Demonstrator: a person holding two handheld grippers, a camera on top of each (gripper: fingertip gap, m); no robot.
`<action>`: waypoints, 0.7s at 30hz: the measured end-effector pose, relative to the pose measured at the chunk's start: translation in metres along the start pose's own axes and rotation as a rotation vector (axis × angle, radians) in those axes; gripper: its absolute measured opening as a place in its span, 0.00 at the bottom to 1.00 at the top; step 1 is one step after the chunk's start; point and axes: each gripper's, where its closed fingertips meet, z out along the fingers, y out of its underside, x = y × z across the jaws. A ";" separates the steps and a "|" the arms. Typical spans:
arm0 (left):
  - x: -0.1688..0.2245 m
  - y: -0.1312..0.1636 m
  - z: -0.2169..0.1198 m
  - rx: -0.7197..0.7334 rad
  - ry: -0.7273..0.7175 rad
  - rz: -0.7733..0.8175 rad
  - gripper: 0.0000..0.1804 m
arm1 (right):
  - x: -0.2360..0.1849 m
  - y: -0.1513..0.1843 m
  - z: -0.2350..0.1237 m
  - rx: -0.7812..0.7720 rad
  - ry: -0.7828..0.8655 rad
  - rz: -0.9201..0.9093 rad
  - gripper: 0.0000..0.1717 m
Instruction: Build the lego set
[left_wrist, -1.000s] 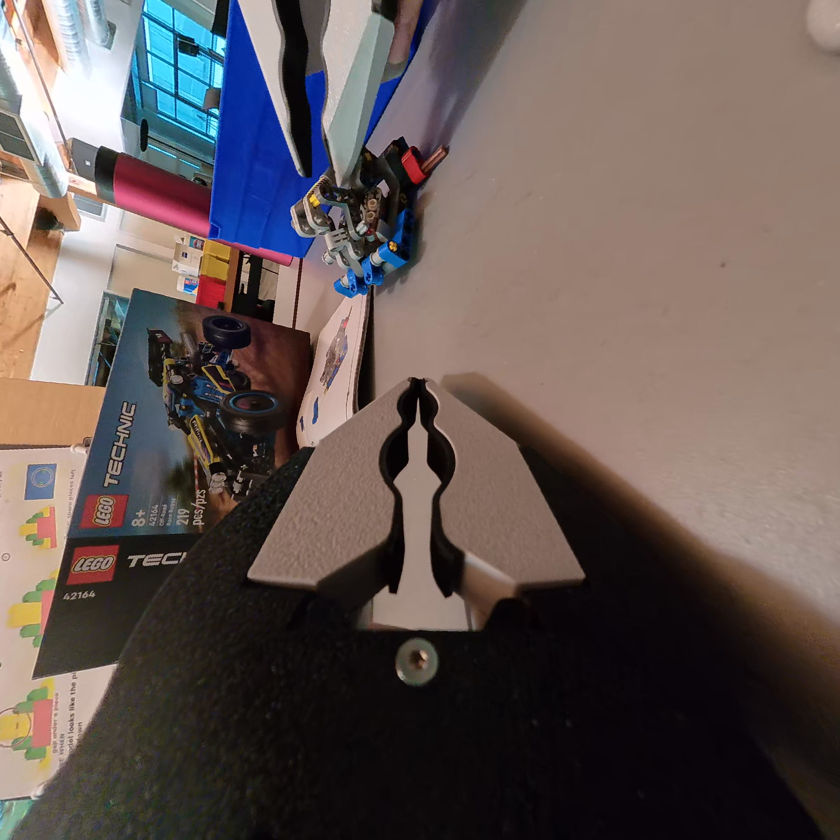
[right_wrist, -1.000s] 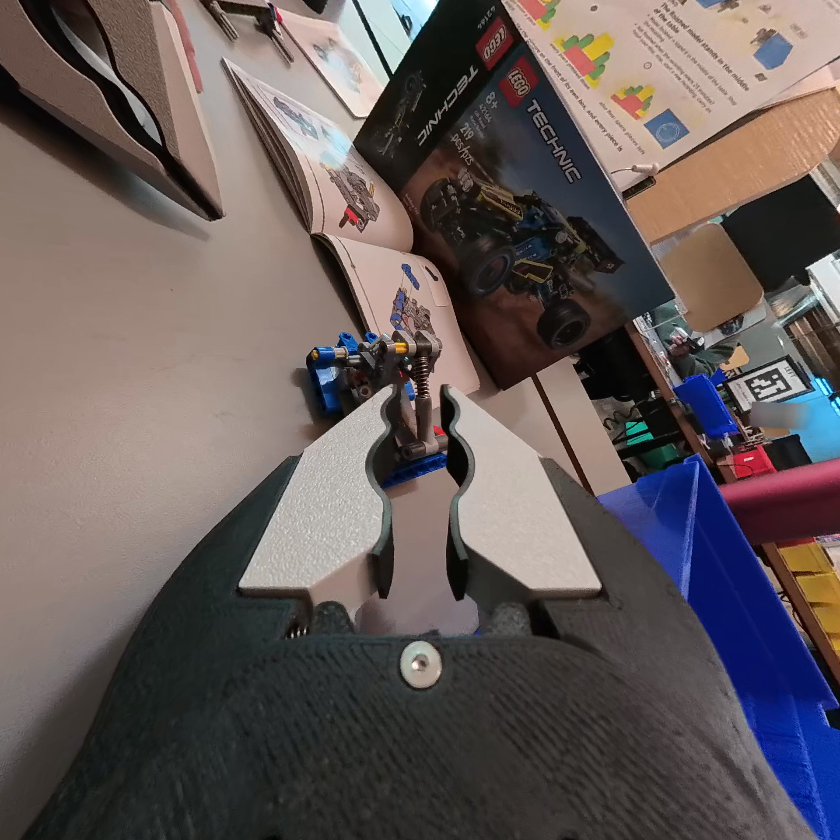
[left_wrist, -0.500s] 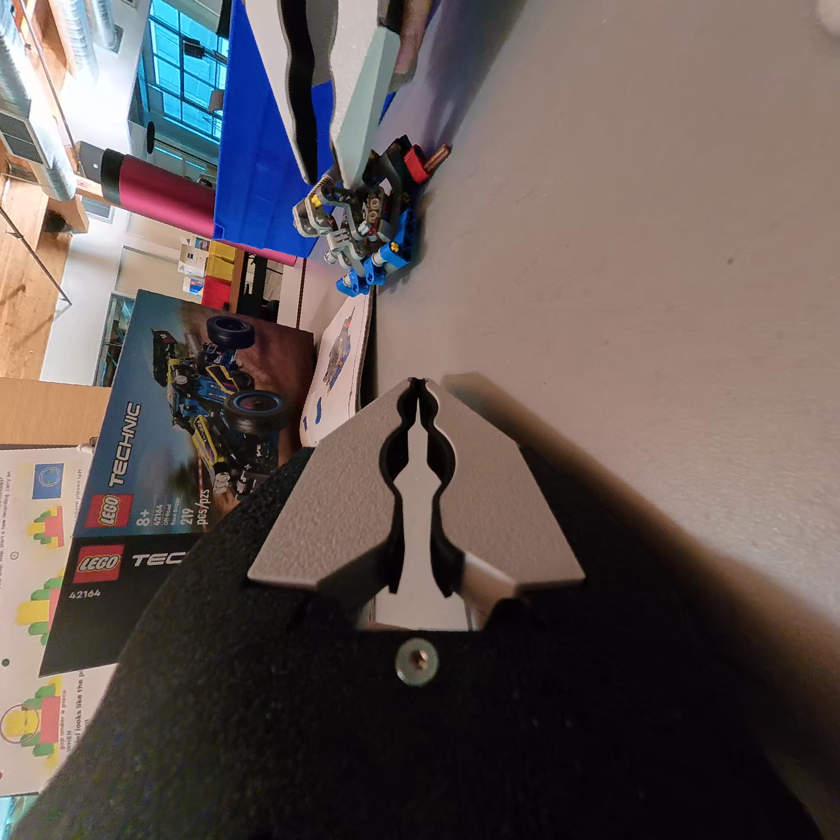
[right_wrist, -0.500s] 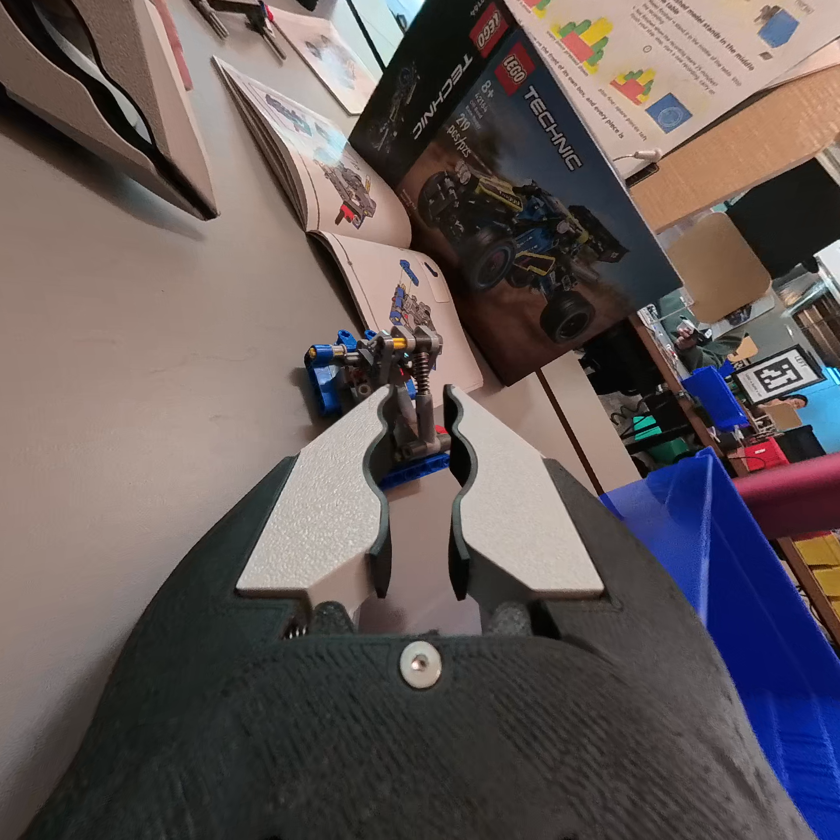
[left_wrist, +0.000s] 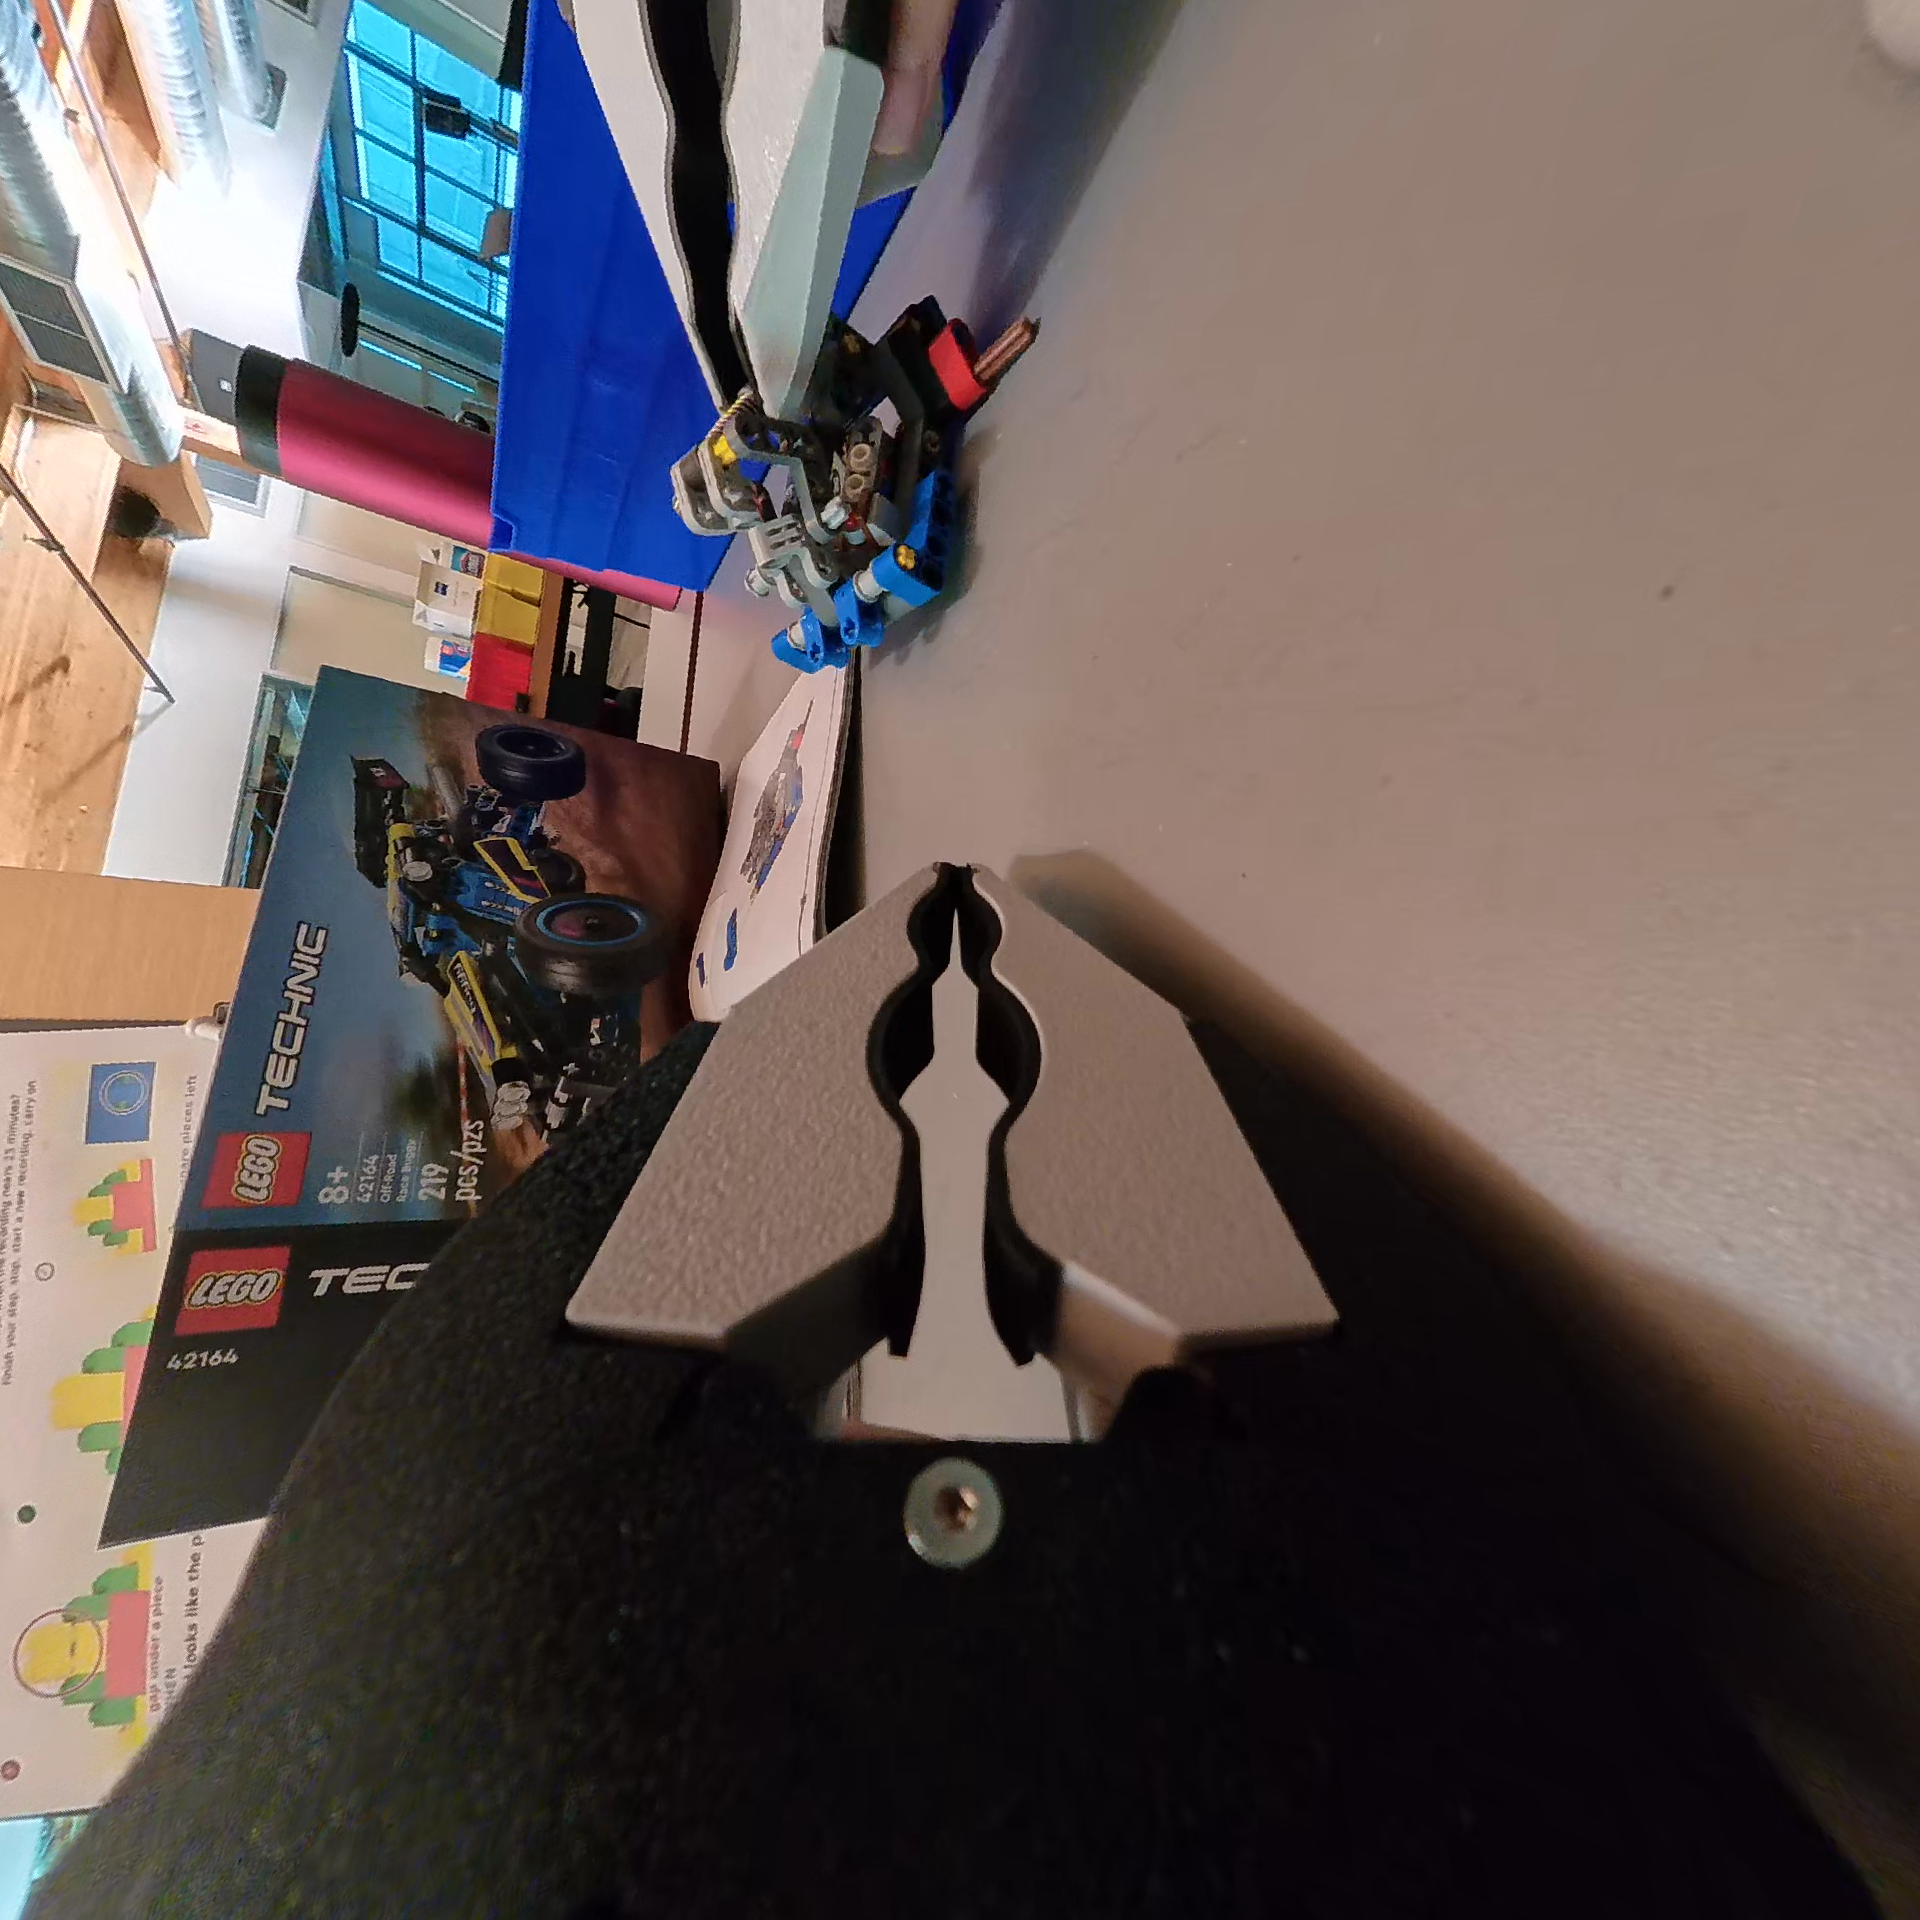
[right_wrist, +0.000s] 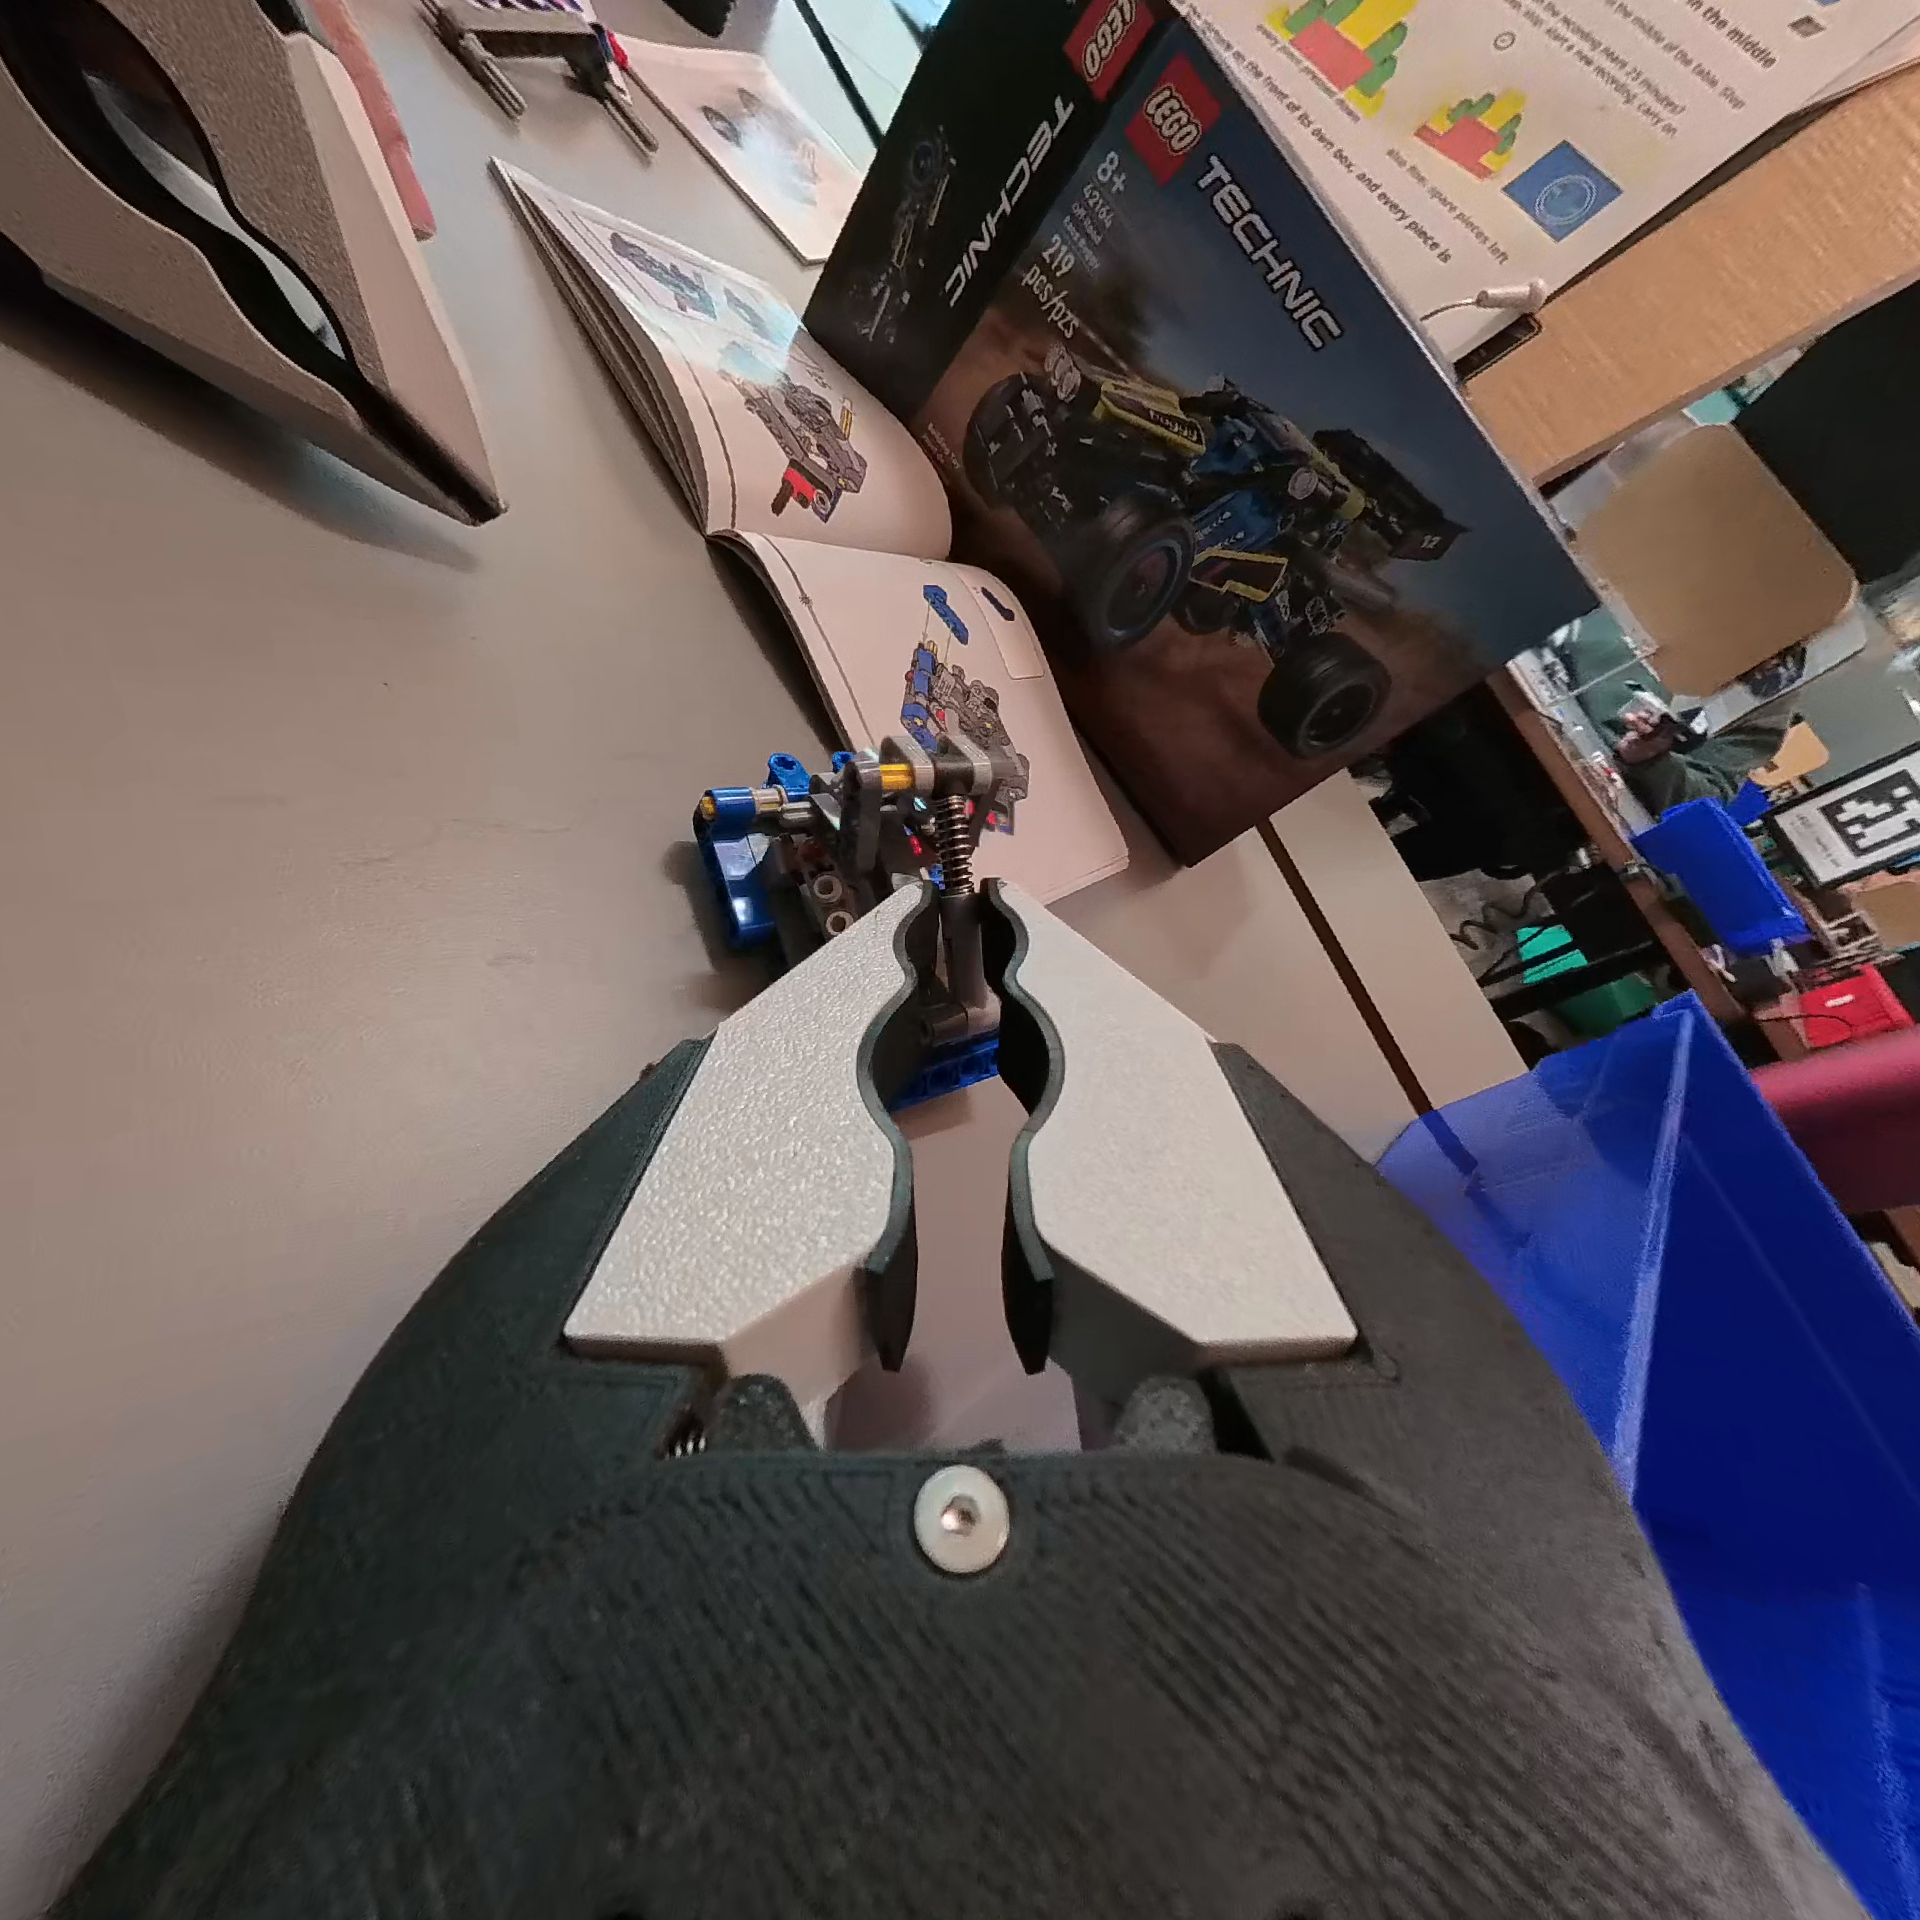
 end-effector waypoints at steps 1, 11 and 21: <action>0.000 0.000 0.000 0.000 0.000 0.001 0.00 | 0.000 0.000 -0.001 -0.002 -0.006 0.005 0.02; 0.000 0.000 0.000 -0.001 -0.002 0.006 0.00 | -0.014 -0.010 -0.003 0.035 -0.084 -0.003 0.02; -0.004 0.003 -0.005 0.017 0.017 -0.049 0.04 | -0.036 -0.026 -0.006 0.074 -0.192 -0.037 0.03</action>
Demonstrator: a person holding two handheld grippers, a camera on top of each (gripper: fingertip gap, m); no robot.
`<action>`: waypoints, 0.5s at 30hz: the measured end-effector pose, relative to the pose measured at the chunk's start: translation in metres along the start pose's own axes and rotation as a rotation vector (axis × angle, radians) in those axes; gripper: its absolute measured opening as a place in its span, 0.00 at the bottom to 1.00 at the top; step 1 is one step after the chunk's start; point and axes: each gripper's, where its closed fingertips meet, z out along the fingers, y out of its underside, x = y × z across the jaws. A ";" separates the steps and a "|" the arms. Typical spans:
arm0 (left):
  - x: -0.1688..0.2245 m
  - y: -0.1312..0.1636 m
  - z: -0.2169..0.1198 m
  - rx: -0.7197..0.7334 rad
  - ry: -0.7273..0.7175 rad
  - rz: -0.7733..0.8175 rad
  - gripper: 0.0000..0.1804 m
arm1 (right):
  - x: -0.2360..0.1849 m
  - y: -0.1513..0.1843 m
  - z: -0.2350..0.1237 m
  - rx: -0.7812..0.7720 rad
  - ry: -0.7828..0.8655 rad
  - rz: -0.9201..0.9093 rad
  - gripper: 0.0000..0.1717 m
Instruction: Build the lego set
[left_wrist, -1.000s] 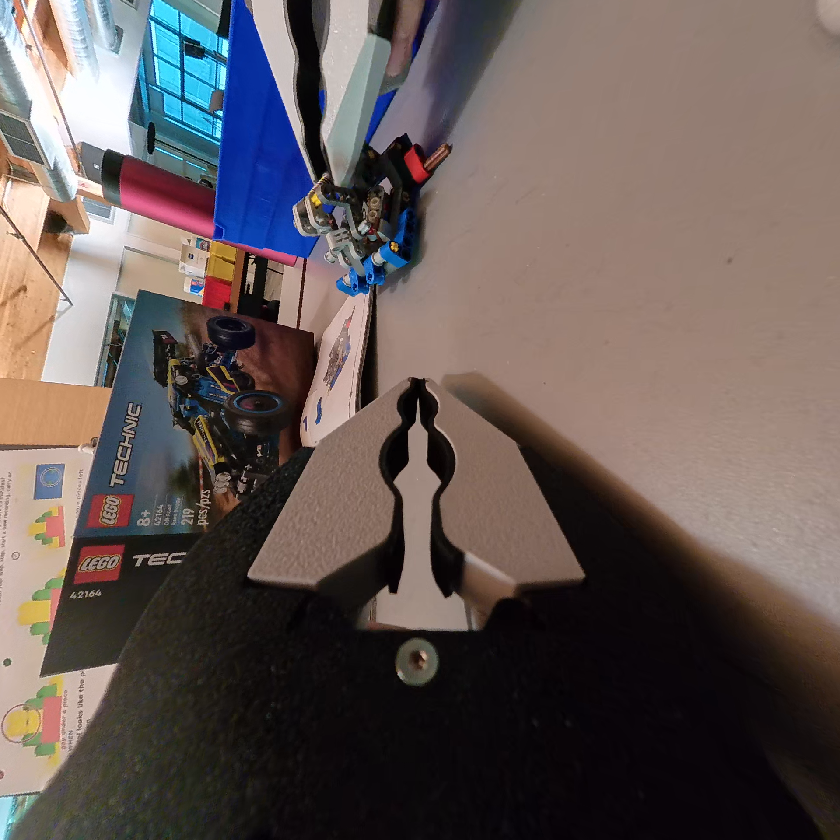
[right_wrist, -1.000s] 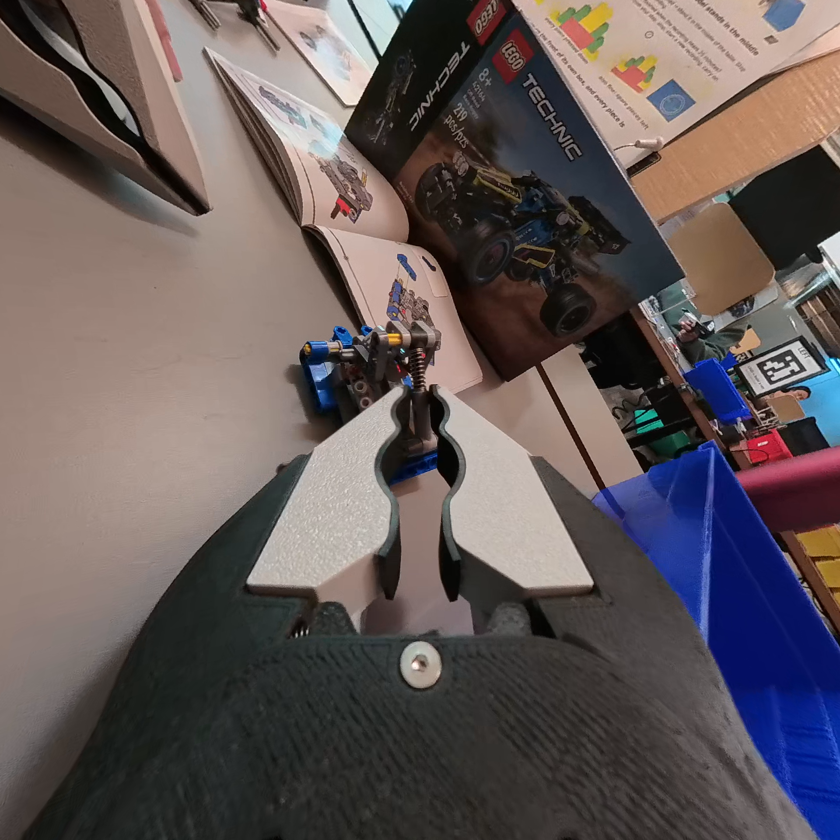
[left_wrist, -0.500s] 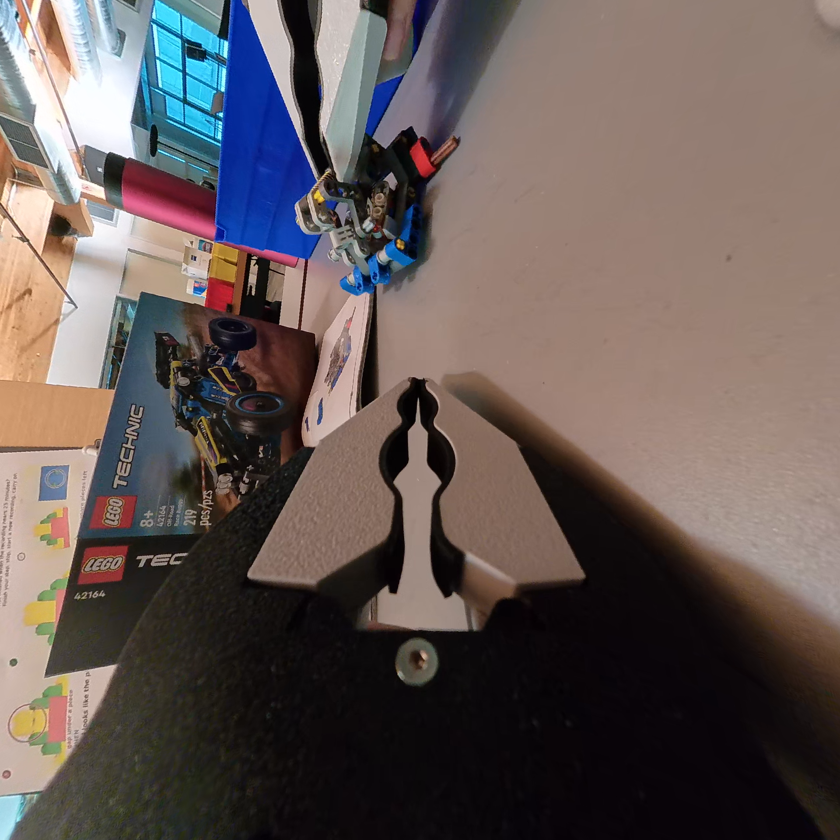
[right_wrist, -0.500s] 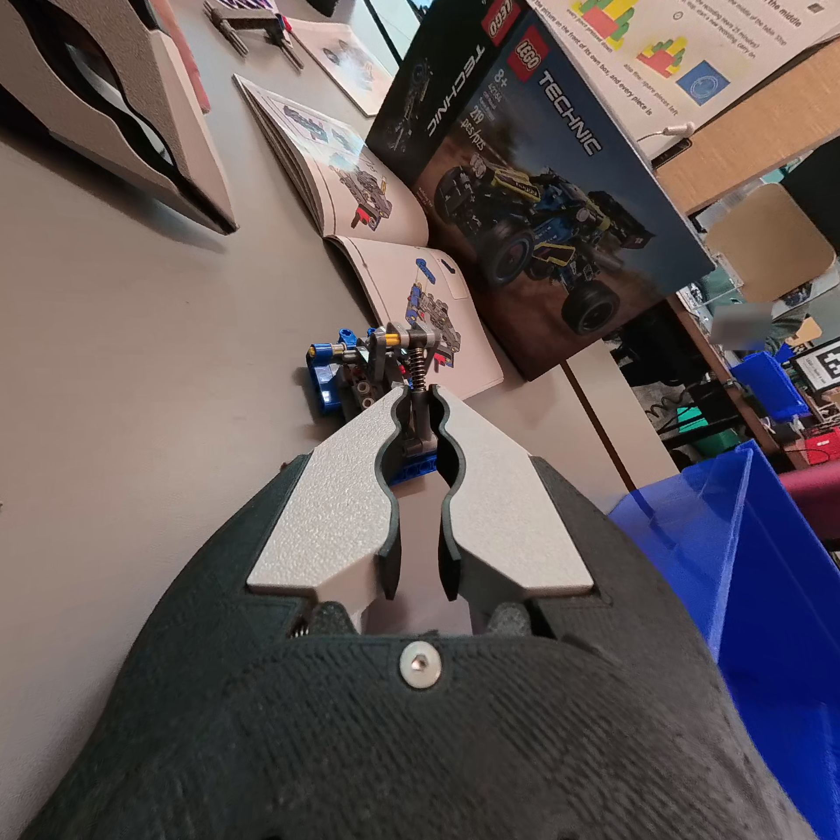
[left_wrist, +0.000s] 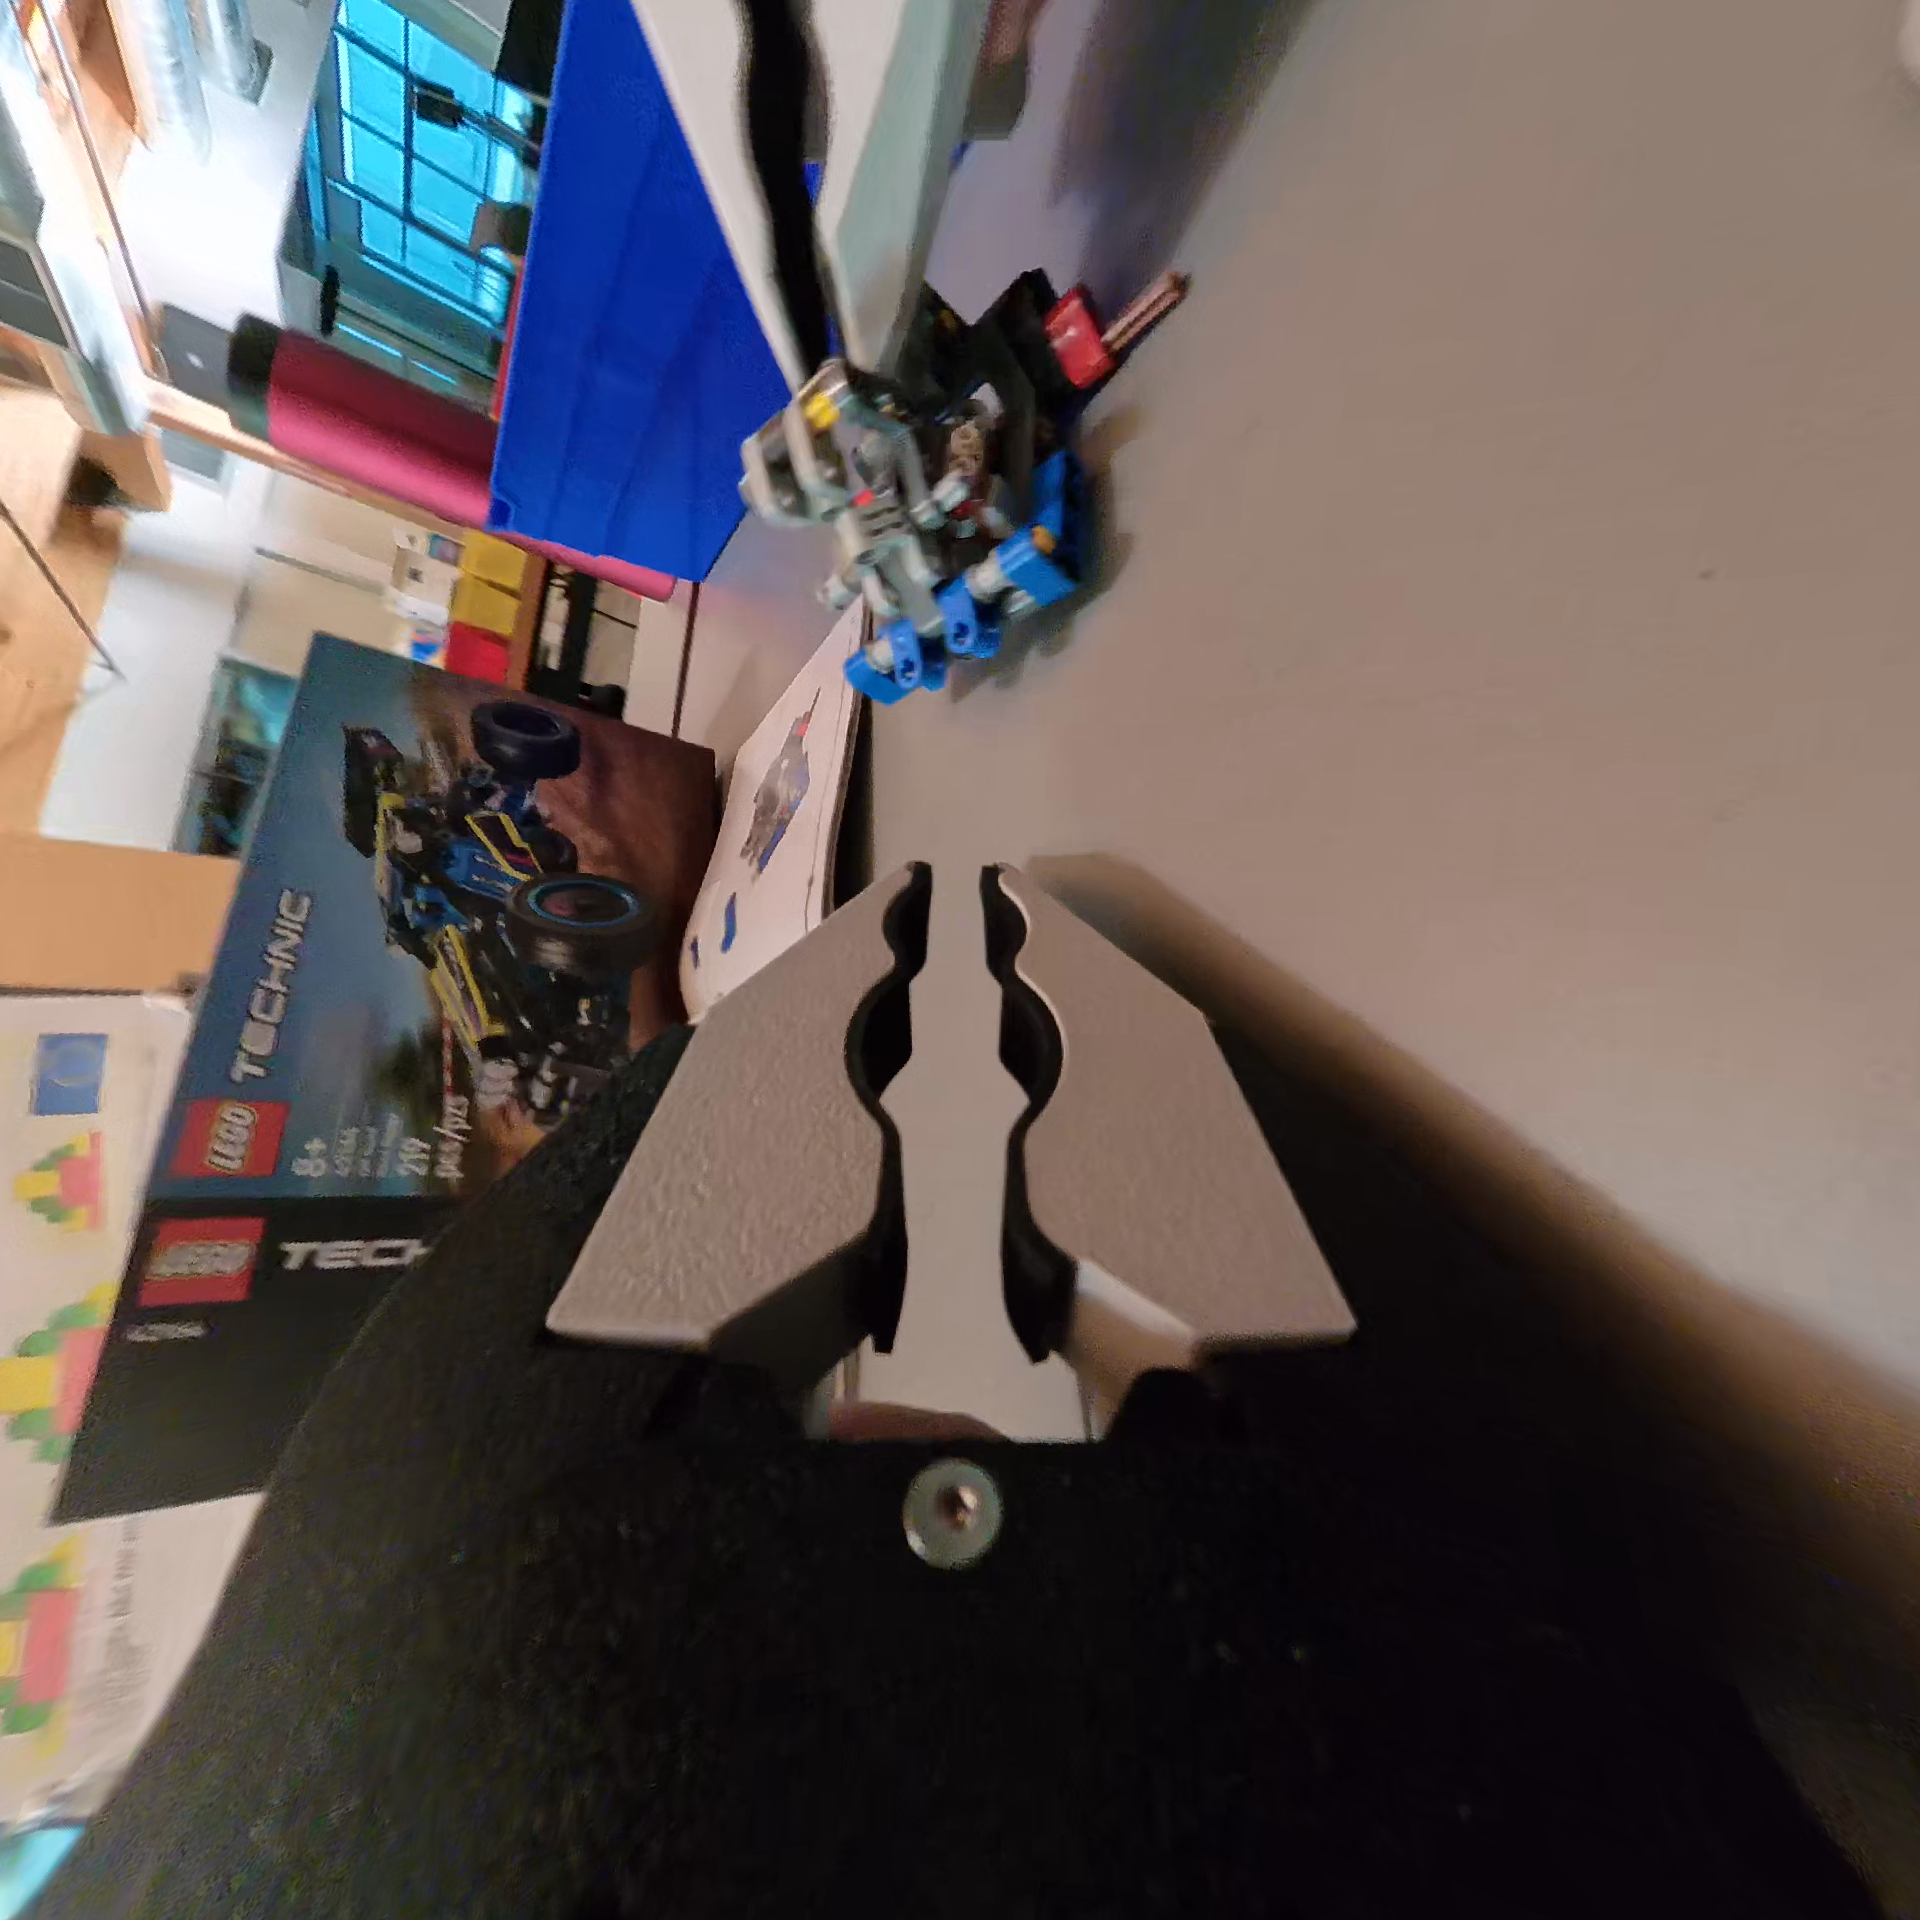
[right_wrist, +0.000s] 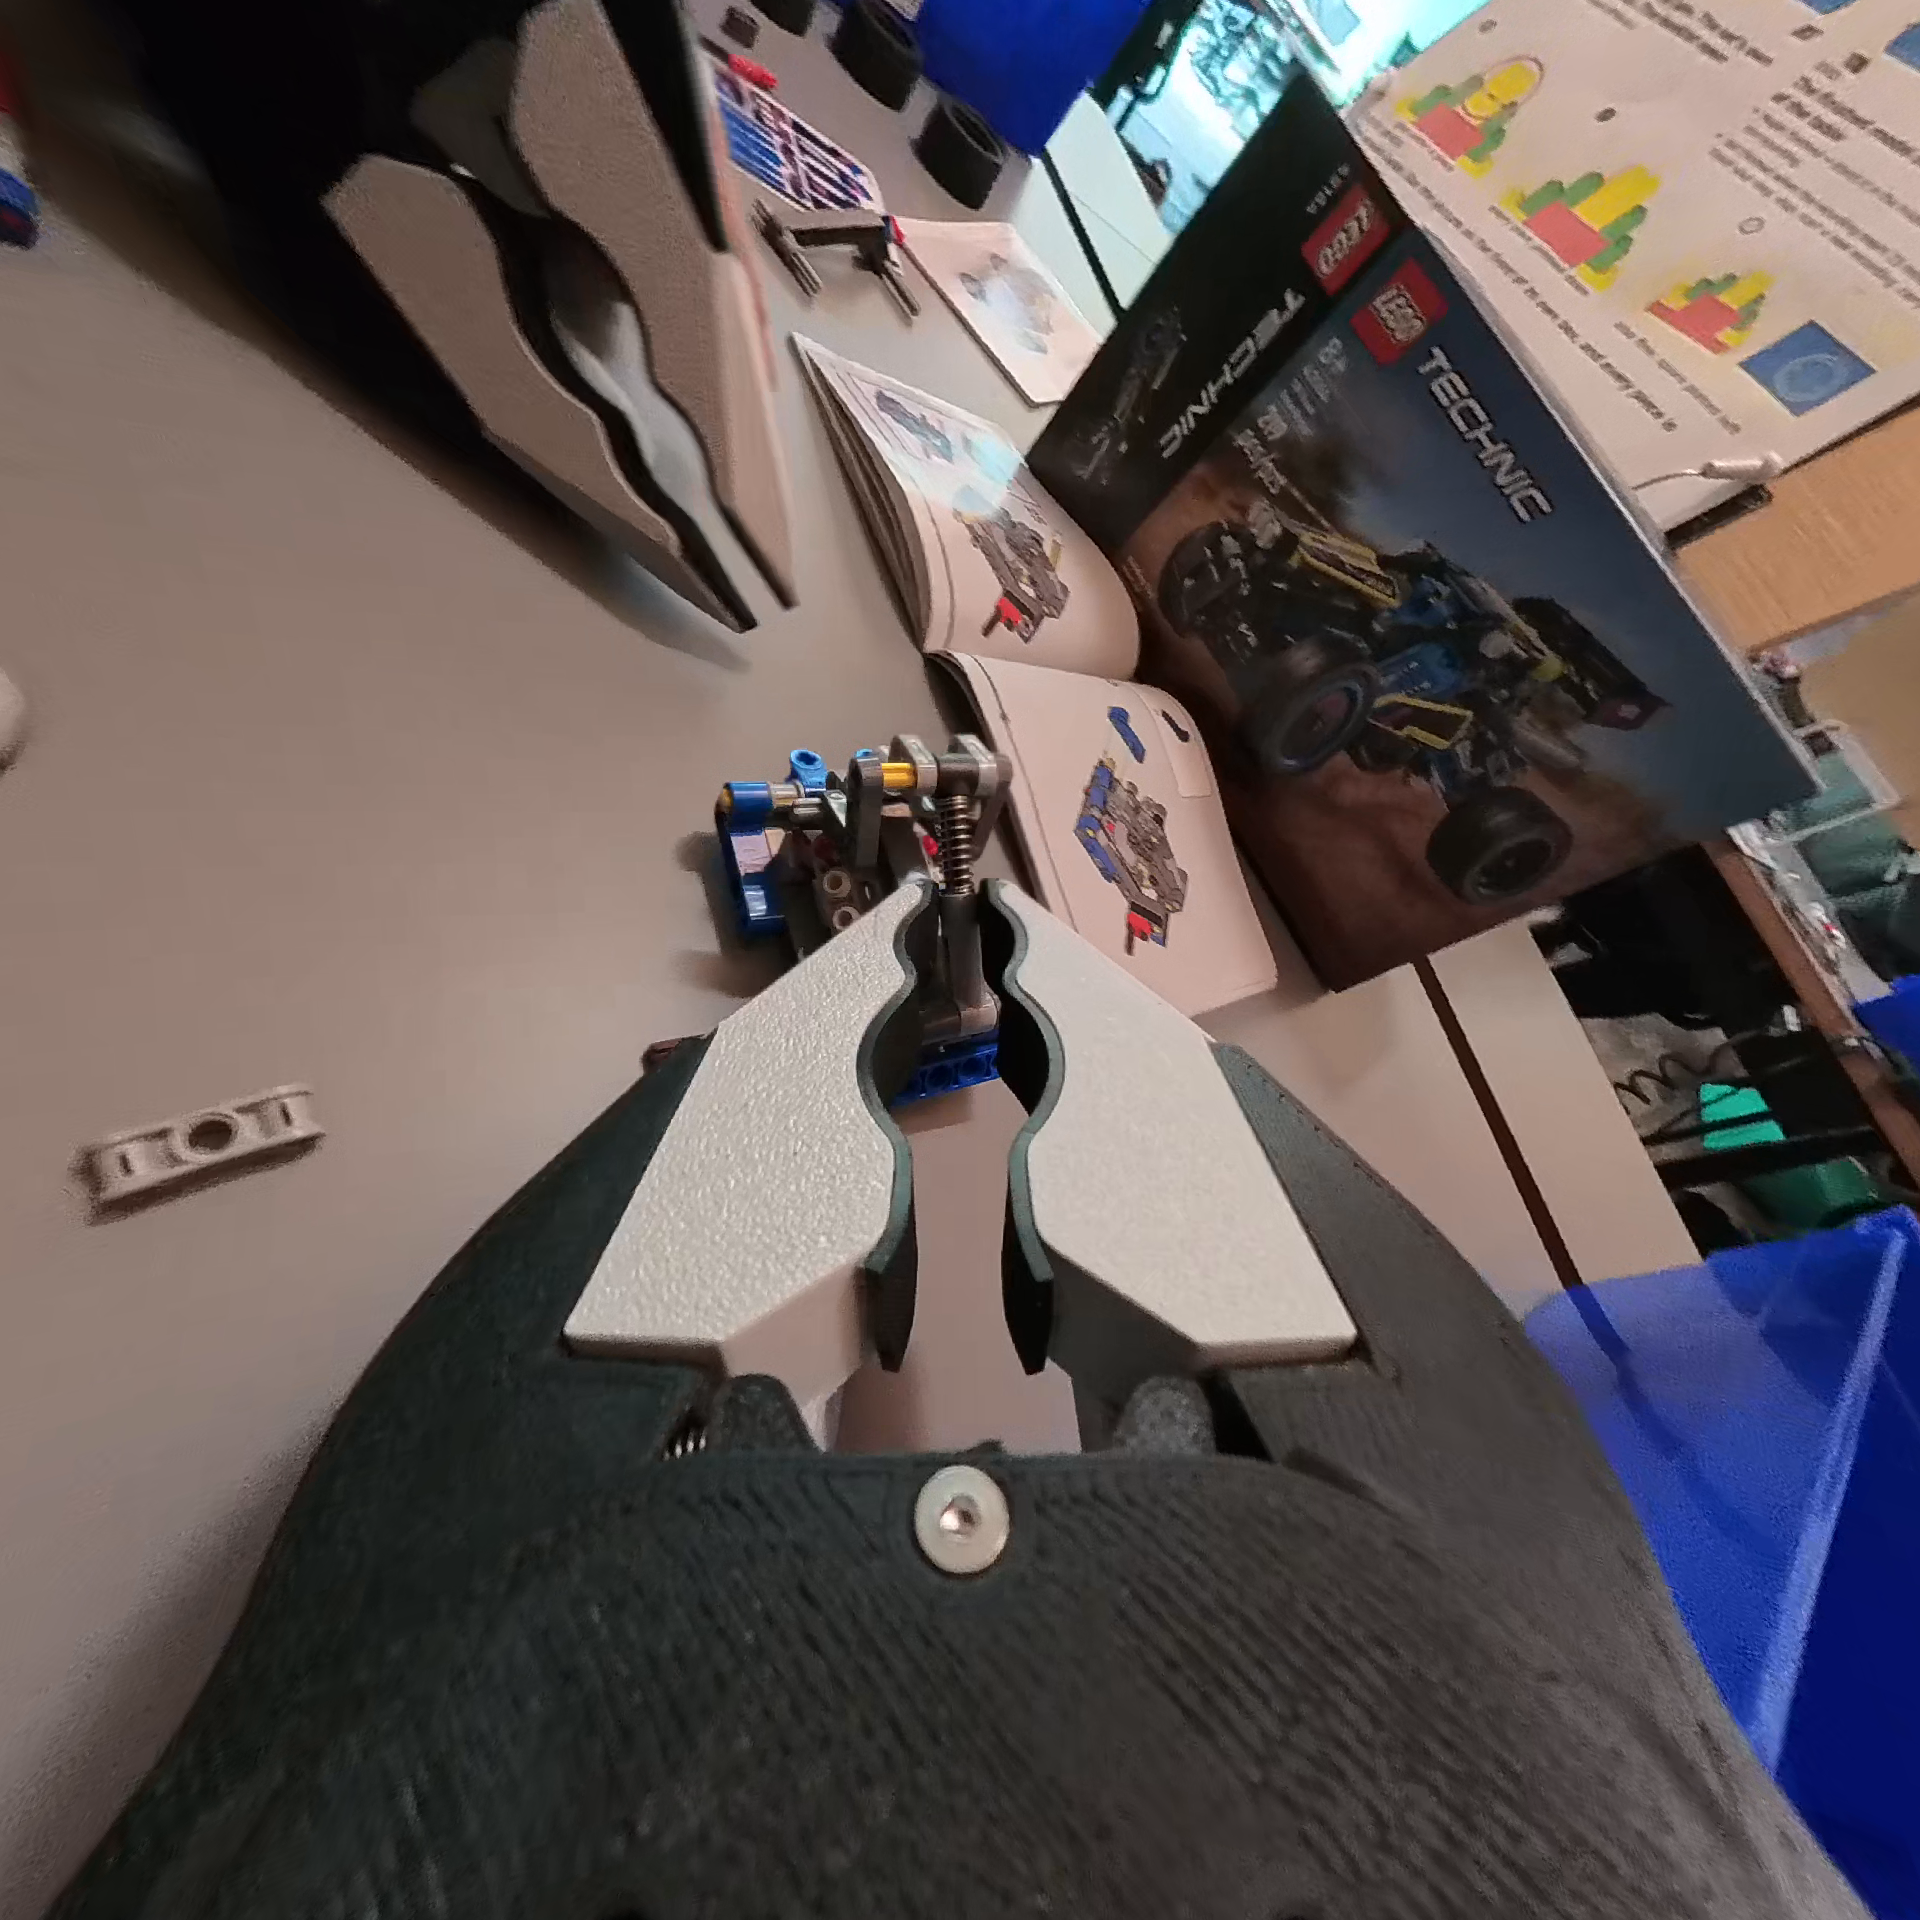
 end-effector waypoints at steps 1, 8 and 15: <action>-0.001 0.001 -0.002 0.011 0.022 -0.051 0.05 | -0.003 -0.003 0.000 0.007 -0.021 0.004 0.02; -0.007 -0.024 -0.020 0.147 0.285 -0.479 0.15 | -0.025 -0.019 -0.002 0.051 -0.133 -0.004 0.02; -0.025 -0.037 -0.015 0.194 0.312 -0.577 0.13 | -0.029 -0.018 -0.006 0.043 -0.129 -0.050 0.12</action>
